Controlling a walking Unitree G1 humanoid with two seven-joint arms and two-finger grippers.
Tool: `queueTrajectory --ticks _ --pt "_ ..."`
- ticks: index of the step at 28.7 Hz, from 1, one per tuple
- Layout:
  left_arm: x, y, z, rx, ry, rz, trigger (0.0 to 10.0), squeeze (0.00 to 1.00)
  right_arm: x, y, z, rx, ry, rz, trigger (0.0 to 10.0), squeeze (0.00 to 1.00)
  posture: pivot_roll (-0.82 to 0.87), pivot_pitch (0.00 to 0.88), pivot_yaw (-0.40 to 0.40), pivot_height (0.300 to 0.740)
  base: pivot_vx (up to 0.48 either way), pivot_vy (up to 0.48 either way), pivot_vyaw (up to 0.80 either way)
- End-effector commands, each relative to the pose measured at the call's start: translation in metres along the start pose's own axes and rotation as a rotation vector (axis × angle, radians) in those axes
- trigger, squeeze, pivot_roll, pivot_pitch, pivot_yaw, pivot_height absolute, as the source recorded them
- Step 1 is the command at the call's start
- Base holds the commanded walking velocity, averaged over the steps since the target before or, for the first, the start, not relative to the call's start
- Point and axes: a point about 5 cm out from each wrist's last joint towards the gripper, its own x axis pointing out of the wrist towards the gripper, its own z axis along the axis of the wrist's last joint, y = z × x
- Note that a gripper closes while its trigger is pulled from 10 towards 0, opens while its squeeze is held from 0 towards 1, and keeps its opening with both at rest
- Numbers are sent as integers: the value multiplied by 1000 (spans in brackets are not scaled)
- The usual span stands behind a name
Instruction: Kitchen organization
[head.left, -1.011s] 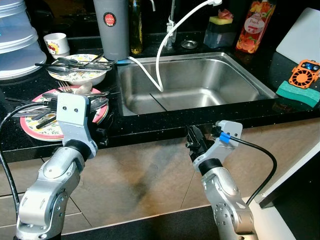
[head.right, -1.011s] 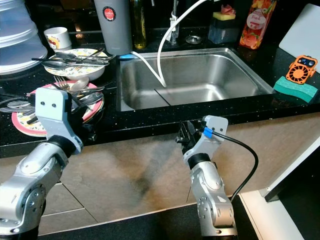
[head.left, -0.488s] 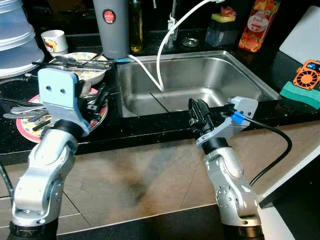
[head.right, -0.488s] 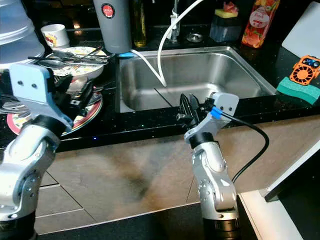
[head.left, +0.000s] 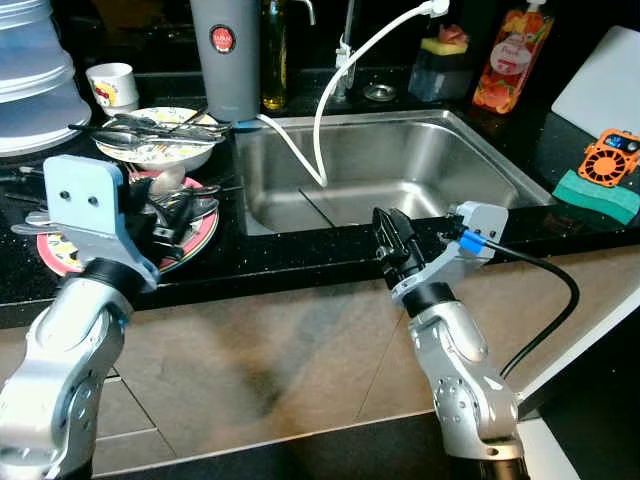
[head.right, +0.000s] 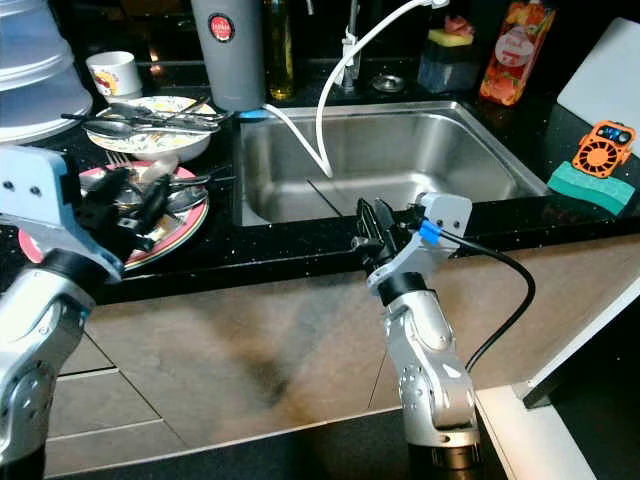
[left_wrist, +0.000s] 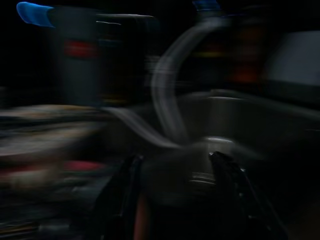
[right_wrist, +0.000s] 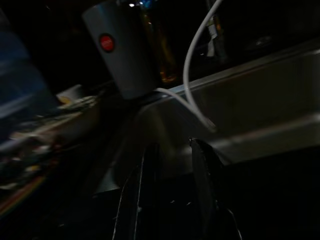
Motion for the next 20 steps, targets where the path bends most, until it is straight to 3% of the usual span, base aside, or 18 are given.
queueTrajectory --ticks 1,5,10,13,14,15,16,17,20 --pt "-4 -13 1 -12 23 -127 10000 0 -4 1 2 57 8 31 10000 0 62 133 -14 740 0 0 0" --pt "-19 -33 -9 -70 122 -344 10000 0 -18 12 -4 163 110 240 10000 0 64 135 -14 740 0 0 0" --pt "-29 -43 -21 -50 246 -458 10000 0 -27 19 -10 200 185 340 10000 0 59 143 -15 740 0 0 0" --pt "-44 -49 -28 -90 376 -559 10000 0 -39 22 -14 220 273 440 10000 0 60 146 -16 740 0 0 0" --pt "-51 -50 -34 -81 461 -591 10000 0 -44 20 -19 206 328 467 10000 0 61 148 -16 740 0 0 0" --pt "-51 -50 -34 -81 461 -591 10000 0 -44 20 -19 206 328 467 10000 0 61 148 -16 740 0 0 0" --pt "-62 -47 -47 -21 616 -595 10000 0 -53 14 -28 183 440 486 10000 0 61 150 -18 740 0 0 0" --pt "-66 -42 -54 11 684 -552 10000 0 -56 10 -34 150 488 486 10000 0 64 151 -18 740 0 0 0" --pt "-68 -34 -64 44 753 -477 10000 0 -62 3 -42 93 566 487 10000 0 64 151 -18 740 0 0 0"
